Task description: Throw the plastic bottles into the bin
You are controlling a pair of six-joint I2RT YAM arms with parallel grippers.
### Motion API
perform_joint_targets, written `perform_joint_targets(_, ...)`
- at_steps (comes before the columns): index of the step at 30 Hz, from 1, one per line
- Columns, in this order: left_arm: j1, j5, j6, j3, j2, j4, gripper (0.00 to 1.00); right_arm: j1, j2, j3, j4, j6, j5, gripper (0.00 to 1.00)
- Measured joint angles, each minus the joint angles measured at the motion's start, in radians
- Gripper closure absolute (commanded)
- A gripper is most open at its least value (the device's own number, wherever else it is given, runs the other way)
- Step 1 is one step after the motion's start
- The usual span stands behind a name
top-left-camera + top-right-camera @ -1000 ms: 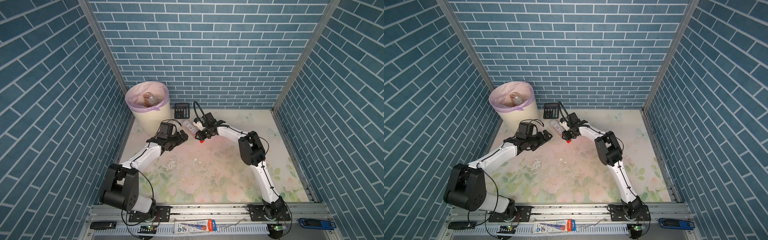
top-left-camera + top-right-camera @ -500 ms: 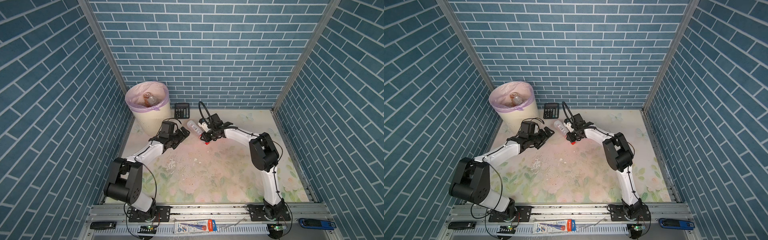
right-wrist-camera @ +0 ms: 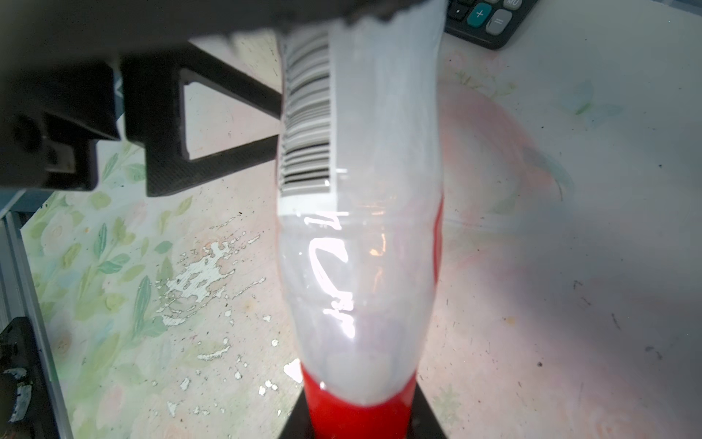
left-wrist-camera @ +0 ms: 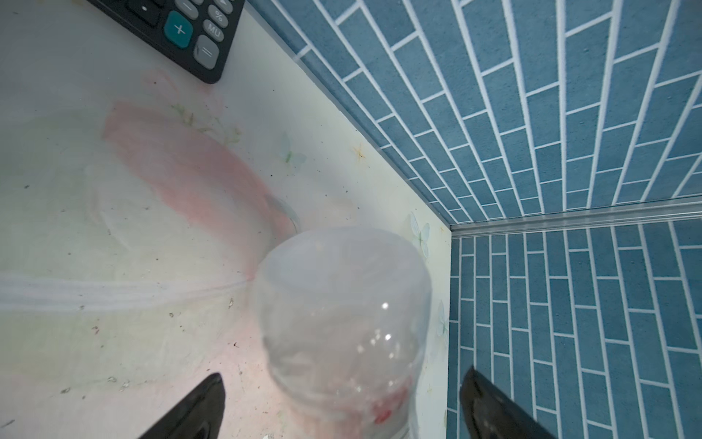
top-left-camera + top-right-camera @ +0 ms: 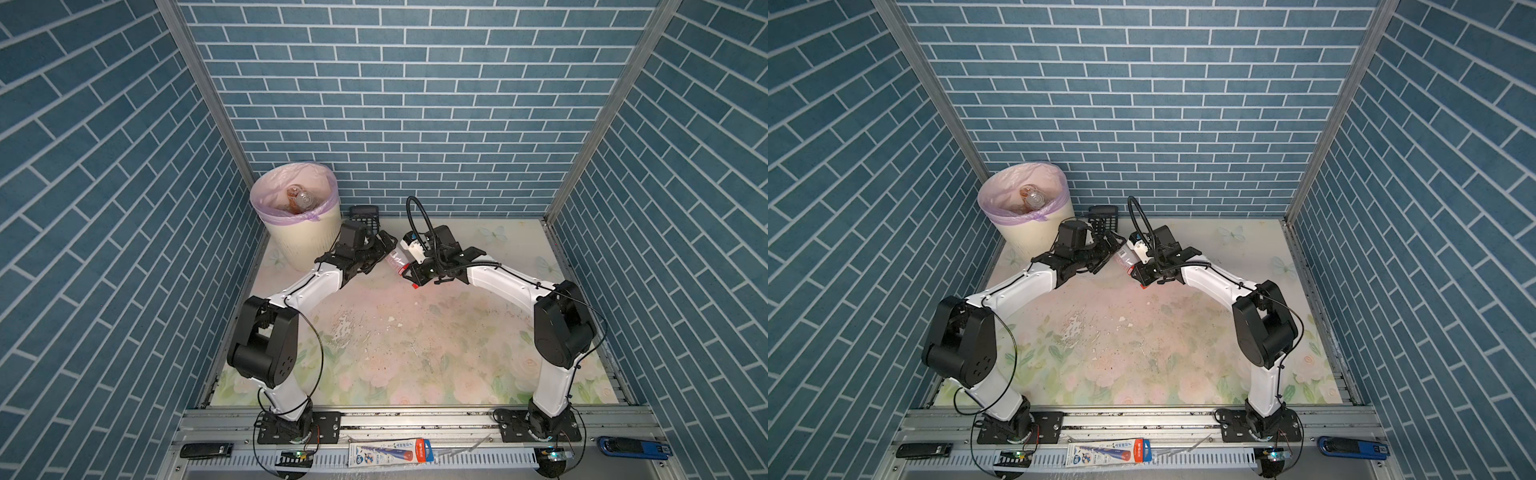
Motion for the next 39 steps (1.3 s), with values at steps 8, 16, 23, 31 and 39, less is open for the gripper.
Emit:
perform_joint_targets(8,-0.020,-0.068,0.016,-0.003,0.002,0.003,0.27,0.013,-0.027,-0.006,0.004,0.024,-0.018,0.76)
perform_joint_targets(16,-0.034,-0.077,0.019,-0.003,0.002,0.018,0.45,0.019,-0.030,-0.007,0.003,0.040,-0.021,0.73)
perform_joint_targets(23,-0.034,-0.077,0.028,-0.011,0.001,0.024,0.51,0.024,-0.035,-0.013,0.000,0.060,-0.024,0.56)
perform_joint_targets(31,-0.037,-0.092,0.095,-0.006,-0.009,-0.037,0.52,0.027,-0.091,-0.045,0.012,0.056,-0.029,0.31)
perform_joint_targets(39,-0.034,-0.153,0.244,0.148,-0.031,-0.230,0.53,0.028,-0.228,-0.076,0.032,0.045,-0.012,0.08)
